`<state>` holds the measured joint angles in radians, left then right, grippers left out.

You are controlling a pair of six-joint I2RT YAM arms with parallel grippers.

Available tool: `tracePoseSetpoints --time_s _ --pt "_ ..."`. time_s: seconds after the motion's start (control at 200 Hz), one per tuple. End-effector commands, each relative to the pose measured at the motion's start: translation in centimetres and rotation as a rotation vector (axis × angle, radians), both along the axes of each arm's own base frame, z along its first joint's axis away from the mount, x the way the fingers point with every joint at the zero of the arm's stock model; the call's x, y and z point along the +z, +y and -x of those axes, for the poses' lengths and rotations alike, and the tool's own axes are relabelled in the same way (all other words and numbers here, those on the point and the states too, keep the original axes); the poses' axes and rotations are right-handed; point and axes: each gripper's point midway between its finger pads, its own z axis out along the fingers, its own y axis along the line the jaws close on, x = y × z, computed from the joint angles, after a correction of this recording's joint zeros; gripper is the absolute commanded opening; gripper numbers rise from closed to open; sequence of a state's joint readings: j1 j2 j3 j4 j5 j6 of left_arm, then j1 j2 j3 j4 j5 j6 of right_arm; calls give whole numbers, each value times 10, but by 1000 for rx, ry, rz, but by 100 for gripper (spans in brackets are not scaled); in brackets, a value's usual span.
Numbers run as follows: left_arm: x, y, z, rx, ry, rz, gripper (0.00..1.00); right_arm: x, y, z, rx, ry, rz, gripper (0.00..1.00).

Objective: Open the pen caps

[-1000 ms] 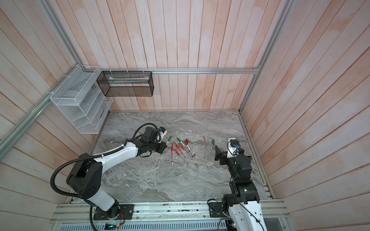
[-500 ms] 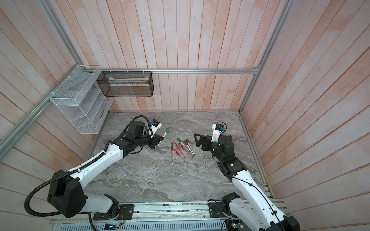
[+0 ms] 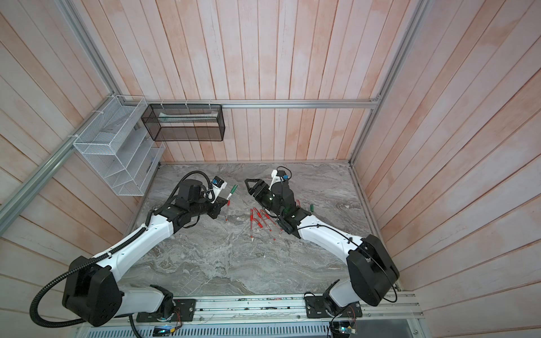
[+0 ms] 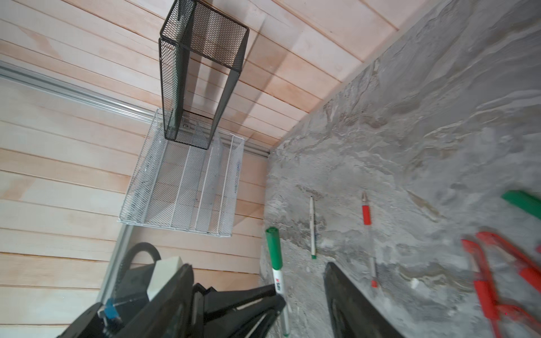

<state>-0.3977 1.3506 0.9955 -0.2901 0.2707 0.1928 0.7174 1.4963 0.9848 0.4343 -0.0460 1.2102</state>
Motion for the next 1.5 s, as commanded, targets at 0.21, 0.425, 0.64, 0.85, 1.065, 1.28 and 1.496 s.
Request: tracePoseSetpoints --time_s 0.21,0.425,0.64,0.85,1.065,1.28,1.496 --pt "5 10 -7 21 -49 -7 0 -17 53 -12 67 66 -23 60" --pt "4 7 -6 15 -35 3 0 -29 75 -16 111 97 -21 50" --pt "5 7 -6 14 -32 11 0 -32 91 -19 152 98 0 39" --pt "4 6 -4 5 -24 14 0 -40 101 -16 183 113 6 24" --pt "3 3 -1 -12 -14 26 18 -36 97 -16 181 74 53 1" --pt "22 -2 6 -56 65 212 49 -19 81 -12 214 -37 85 0" --pt "54 -2 20 -159 142 435 49 15 55 8 273 -237 33 0"
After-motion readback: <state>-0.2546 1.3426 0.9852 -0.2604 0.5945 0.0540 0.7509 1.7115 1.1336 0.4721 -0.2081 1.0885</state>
